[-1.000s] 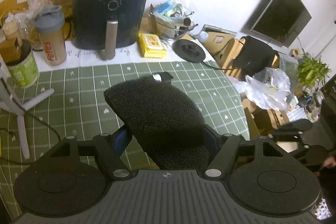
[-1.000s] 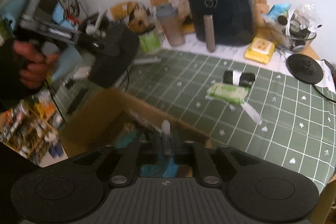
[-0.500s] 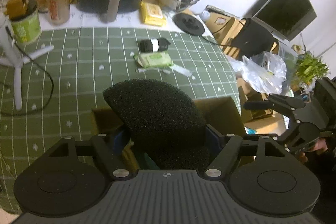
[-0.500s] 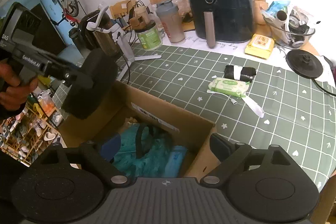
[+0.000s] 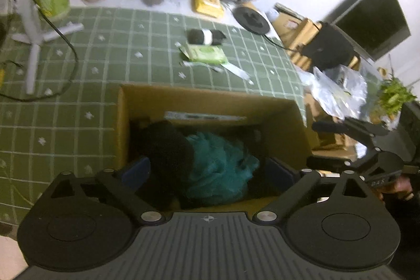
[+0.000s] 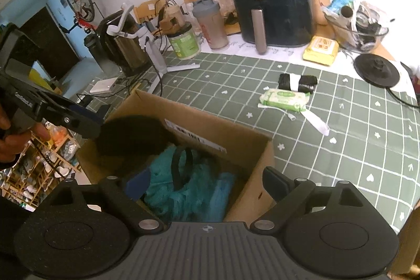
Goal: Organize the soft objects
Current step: 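Carry the foam wedge in the left gripper over the cardboard box, then open the left gripper to drop the foam wedge into the box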
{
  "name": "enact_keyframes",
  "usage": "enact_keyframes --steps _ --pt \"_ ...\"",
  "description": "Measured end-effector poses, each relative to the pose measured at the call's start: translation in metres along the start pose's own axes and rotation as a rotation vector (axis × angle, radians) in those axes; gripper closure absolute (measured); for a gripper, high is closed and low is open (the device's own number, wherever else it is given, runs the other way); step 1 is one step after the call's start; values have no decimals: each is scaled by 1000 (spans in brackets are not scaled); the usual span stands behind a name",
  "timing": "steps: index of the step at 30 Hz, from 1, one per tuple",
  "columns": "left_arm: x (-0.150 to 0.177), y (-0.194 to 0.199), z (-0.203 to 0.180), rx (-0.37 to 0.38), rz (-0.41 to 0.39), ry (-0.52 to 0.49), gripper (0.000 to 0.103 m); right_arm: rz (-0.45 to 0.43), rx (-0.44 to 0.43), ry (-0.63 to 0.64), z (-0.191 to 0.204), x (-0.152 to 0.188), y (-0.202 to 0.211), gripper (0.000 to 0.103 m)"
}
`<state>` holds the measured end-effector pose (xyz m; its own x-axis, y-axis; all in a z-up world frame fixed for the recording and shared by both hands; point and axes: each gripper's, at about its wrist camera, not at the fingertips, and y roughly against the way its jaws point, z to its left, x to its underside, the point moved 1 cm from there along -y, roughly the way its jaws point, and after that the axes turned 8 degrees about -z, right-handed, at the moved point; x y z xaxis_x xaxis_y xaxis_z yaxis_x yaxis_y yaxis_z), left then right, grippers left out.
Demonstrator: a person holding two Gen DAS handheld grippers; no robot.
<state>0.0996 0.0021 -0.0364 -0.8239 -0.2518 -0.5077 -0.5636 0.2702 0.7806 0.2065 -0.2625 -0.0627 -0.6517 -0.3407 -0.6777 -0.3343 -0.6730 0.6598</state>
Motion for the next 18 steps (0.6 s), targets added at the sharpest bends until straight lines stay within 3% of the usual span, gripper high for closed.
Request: enact_keyframes --steps 7,10,16,18 --pt "1 11 2 -121 -121 -67 6 6 -4 -46 0 14 -2 10" --pt "8 0 13 -155 -93 -50 6 12 -12 -64 1 21 -7 10" --pt "31 -16 26 -85 -21 21 6 -2 -26 -88 2 23 -12 4" --pt "36 -15 24 -98 -27 20 6 -4 -33 -101 0 22 -12 5"
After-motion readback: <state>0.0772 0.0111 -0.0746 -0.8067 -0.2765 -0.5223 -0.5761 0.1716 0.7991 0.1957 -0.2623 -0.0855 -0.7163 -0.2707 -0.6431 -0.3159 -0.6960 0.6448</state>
